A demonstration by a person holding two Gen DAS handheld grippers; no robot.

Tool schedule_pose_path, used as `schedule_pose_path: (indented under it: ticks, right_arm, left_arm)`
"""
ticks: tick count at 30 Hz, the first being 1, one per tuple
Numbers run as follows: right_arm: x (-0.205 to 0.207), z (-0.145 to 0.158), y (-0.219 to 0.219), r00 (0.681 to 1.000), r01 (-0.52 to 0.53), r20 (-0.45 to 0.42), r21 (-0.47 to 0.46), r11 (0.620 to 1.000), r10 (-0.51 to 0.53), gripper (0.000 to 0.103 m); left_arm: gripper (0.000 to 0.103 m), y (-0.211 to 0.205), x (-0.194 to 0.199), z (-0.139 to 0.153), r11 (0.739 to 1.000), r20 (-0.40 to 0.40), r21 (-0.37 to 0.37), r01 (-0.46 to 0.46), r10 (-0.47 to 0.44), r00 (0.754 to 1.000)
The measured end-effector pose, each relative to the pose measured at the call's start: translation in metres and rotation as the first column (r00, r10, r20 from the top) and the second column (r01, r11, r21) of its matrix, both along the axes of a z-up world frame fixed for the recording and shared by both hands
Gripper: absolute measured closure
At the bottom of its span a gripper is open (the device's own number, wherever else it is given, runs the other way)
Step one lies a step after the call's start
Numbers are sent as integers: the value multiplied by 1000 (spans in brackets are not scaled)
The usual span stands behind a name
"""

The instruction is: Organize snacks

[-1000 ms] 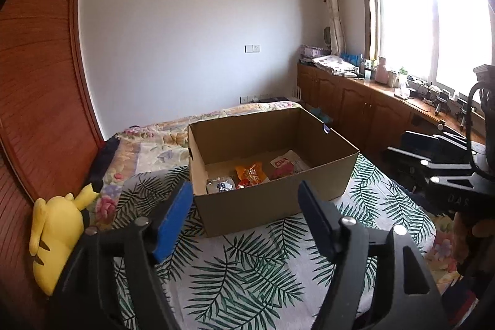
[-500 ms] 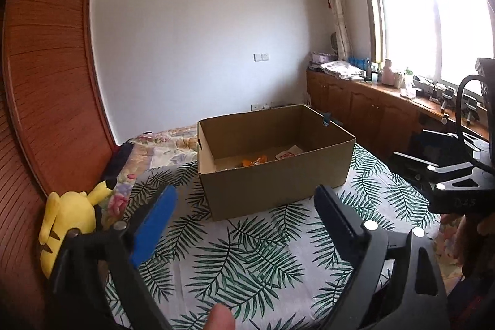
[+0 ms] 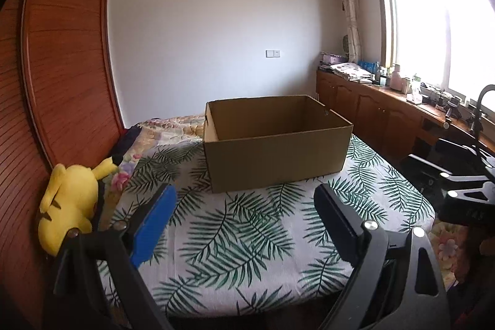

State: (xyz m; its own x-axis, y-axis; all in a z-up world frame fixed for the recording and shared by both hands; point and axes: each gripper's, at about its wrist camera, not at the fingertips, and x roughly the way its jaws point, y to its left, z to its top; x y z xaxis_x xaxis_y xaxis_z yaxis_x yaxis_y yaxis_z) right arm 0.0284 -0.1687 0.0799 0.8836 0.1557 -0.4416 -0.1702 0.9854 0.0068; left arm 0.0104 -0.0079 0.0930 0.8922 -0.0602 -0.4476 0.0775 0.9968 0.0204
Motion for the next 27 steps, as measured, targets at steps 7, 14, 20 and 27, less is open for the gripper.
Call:
schedule_pose_path:
  ticks: [7,14,20,27]
  right_arm:
    - [-22,0,1,1000,10,26,2,1000,-10,0]
    - [-40,-1,4,998,9,54,-2,1000,-9,0]
    - [-50,-13,8,998,1,57,1,1000,-1,0]
    - [-48,-29,8,1000,1,23,9,1000,-1,0]
  left_arm:
    - [12,-4,-19,-5,1000,4,4,-22,22,1000]
    - [12,-6,-32,-12,1000,4,-8,-20,20,1000]
    - [12,-4,-38,-30,999,-31,-21,-25,25,999]
    - [12,1,-39,-50,999,-61,-19,-39,38,997]
